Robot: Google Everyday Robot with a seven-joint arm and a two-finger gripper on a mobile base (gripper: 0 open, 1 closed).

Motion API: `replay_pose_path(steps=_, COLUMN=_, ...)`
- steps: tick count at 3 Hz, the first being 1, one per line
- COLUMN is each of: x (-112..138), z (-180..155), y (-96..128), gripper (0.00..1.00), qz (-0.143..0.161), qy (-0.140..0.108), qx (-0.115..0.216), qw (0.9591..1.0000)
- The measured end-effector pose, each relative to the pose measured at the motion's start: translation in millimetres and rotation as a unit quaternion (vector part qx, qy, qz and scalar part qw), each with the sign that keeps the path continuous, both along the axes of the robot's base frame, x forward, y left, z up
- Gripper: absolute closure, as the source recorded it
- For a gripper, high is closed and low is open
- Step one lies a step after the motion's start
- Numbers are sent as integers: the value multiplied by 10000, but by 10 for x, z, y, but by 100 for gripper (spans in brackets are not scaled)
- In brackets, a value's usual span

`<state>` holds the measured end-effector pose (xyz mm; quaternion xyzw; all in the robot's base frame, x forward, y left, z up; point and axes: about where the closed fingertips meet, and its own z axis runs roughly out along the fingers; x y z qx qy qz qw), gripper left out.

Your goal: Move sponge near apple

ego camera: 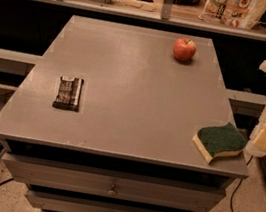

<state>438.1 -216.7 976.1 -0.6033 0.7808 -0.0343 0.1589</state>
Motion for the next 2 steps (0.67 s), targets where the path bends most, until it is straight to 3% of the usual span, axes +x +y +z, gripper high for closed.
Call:
replay_pose_path(steps=1, x=0, z=0, y=0, gripper=0, qz=0, qy=-1, qx=0, qw=10000)
replay_pose_path(steps=2, x=20, z=-20, y=53, gripper=0, qz=47, qy=-34, qx=346, qw=9994)
